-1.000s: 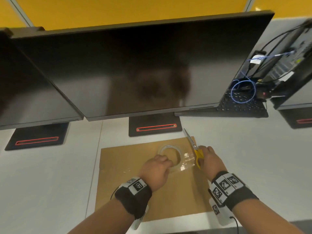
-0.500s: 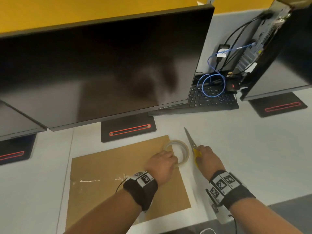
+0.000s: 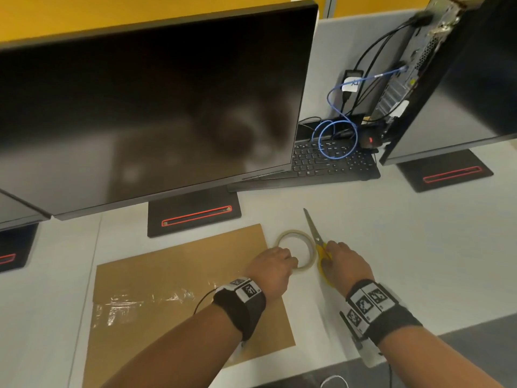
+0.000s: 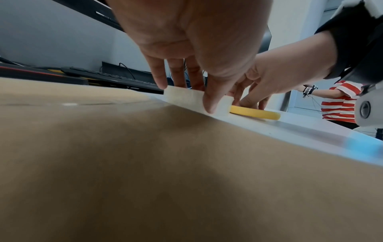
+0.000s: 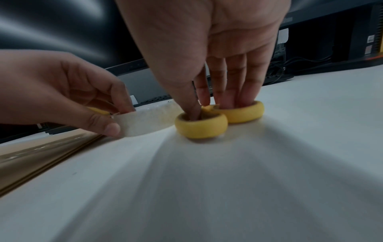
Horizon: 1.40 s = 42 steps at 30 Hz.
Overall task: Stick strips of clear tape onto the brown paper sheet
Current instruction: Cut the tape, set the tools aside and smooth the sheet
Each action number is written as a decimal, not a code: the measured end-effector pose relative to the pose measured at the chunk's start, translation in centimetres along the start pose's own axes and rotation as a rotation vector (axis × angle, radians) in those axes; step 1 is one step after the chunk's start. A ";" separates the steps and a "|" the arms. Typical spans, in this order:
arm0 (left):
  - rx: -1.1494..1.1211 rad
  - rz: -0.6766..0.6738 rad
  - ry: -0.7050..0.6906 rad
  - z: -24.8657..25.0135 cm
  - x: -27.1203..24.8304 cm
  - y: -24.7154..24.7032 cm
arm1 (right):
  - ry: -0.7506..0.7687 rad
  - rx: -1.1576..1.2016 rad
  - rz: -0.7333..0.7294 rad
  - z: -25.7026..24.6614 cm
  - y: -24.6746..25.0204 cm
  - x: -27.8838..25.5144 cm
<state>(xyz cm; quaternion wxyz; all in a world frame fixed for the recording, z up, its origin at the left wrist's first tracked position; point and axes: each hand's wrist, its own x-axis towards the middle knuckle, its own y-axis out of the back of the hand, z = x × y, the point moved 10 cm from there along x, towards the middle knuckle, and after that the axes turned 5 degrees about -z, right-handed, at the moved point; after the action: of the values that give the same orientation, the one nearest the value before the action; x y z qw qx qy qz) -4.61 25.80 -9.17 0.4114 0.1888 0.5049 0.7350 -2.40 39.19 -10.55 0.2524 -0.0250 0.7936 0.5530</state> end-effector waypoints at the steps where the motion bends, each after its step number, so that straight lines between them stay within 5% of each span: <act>1: -0.009 0.001 -0.010 0.0 0.1 -0.2 | -0.002 0.007 0.000 0.0 0.0 0.0; 6: -0.008 0.009 0.079 -0.7 -0.4 0.0 | 0.078 -0.069 0.134 -1.4 2.0 -0.5; 10: -0.030 0.089 0.217 -2.9 -4.6 2.0 | 0.338 -0.092 0.204 -7.4 3.1 -1.0; 21: 0.065 -0.104 0.689 -14.5 -22.1 2.4 | 0.929 -0.316 -0.217 -27.9 -7.6 -6.4; 29: 0.000 -0.172 0.806 -18.7 -28.5 1.7 | 0.984 -0.422 -0.371 -35.2 -13.9 -8.7; 42: -0.018 -0.227 0.782 -21.5 -30.6 -0.6 | 0.894 -0.412 -0.376 -36.1 -14.9 -8.7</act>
<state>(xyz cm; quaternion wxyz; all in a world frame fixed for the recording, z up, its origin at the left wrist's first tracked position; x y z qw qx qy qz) -1.19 -11.07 -14.55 0.2685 -0.1651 0.6345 0.7058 -3.51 -0.80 -10.27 -0.0261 -0.4496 0.6803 0.5782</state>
